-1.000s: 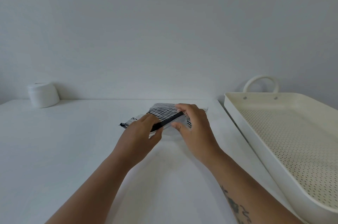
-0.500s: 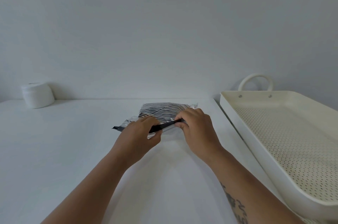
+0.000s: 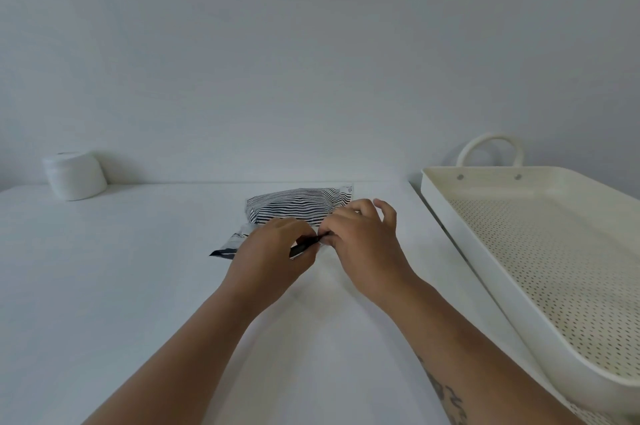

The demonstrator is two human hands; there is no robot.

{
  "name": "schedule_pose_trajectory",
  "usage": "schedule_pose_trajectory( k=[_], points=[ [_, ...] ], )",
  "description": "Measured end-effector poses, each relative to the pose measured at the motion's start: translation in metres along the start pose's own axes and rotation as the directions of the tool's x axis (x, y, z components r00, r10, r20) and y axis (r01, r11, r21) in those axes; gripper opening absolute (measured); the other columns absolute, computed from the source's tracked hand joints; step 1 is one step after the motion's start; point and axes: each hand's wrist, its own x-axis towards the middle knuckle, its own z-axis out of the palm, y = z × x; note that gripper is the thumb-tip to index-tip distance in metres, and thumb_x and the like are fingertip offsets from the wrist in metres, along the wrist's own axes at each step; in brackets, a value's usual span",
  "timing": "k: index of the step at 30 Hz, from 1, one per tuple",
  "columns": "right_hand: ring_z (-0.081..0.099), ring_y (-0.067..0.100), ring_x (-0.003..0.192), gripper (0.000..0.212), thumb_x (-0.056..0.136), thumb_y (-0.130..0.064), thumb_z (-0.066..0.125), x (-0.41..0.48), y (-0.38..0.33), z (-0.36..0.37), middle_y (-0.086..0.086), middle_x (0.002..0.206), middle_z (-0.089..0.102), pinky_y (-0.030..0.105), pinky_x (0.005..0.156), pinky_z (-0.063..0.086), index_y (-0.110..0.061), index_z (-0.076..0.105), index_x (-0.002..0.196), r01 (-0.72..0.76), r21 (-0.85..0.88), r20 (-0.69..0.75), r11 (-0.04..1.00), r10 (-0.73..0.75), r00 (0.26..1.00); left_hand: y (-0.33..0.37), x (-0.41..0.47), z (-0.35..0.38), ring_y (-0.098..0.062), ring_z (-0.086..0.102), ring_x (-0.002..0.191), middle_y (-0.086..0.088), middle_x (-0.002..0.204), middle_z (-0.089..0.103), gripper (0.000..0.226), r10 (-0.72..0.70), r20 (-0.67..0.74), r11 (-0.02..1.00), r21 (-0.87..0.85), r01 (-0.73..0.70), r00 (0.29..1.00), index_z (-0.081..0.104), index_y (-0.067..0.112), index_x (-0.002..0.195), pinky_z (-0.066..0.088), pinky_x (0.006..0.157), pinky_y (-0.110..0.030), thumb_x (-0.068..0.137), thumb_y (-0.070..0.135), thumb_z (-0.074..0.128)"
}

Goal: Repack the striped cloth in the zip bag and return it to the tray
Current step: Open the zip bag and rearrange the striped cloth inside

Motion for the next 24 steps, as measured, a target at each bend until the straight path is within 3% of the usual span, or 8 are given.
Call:
schedule_pose_trajectory(
  k=[5, 11, 16, 19, 24],
  points=[
    [0.049, 0.014, 0.108, 0.008, 0.091, -0.025, 0.059, -0.001, 0.002, 0.001, -0.015, 0.089, 0.065, 0.038, 0.106, 0.012, -0.029, 0.063, 0.085, -0.02, -0.009, -0.003, 1.0, 0.02, 1.0, 0.0, 0.001, -0.001, -0.013, 0.054, 0.075, 0.01, 0.077, 0.065, 0.004, 0.011, -0.021, 0.995, 0.097, -0.009, 1.0, 0.067, 0.023, 0.082, 0.041, 0.066, -0.03, 0.084, 0.026, 0.067],
    [0.047, 0.015, 0.104, 0.007, 0.094, -0.027, 0.056, -0.005, 0.015, -0.002, -0.014, 0.089, 0.064, 0.037, 0.103, 0.015, -0.029, 0.06, 0.088, -0.117, -0.07, -0.008, 0.991, 0.117, 0.993, -0.006, -0.001, -0.007, -0.012, 0.055, 0.09, 0.014, 0.088, 0.066, 0.006, -0.043, 0.034, 0.988, 0.15, 0.037, 0.999, 0.067, 0.027, 0.089, 0.044, 0.079, -0.035, 0.085, 0.027, 0.063],
    [0.046, 0.014, 0.11, 0.01, 0.091, -0.027, 0.061, -0.003, 0.011, -0.005, -0.016, 0.103, 0.067, 0.041, 0.107, 0.015, -0.032, 0.065, 0.098, -0.078, 0.028, 0.027, 0.997, 0.077, 0.997, -0.005, -0.002, -0.01, -0.014, 0.055, 0.087, 0.013, 0.083, 0.064, 0.012, -0.008, 0.007, 0.988, 0.155, 0.006, 1.0, 0.065, 0.028, 0.091, 0.043, 0.077, -0.033, 0.08, 0.027, 0.067],
    [0.047, 0.013, 0.111, 0.009, 0.092, -0.028, 0.059, -0.003, 0.006, -0.005, -0.015, 0.101, 0.066, 0.038, 0.108, 0.014, -0.03, 0.068, 0.094, -0.02, 0.041, 0.062, 0.999, 0.017, 0.998, -0.001, -0.001, -0.009, -0.013, 0.054, 0.084, 0.014, 0.083, 0.063, 0.013, 0.015, 0.035, 0.993, 0.115, -0.019, 0.999, 0.068, 0.028, 0.09, 0.044, 0.075, -0.034, 0.08, 0.036, 0.071],
    [0.047, 0.011, 0.107, 0.008, 0.091, -0.03, 0.06, -0.001, 0.003, -0.003, -0.014, 0.099, 0.066, 0.031, 0.102, 0.016, -0.028, 0.068, 0.094, 0.012, 0.069, 0.023, 0.998, -0.013, 1.0, 0.001, 0.0, -0.003, -0.016, 0.058, 0.081, 0.009, 0.084, 0.066, 0.004, 0.035, 0.014, 0.995, 0.094, -0.037, 0.999, 0.069, 0.021, 0.088, 0.048, 0.074, -0.038, 0.086, 0.024, 0.067]
  ],
)
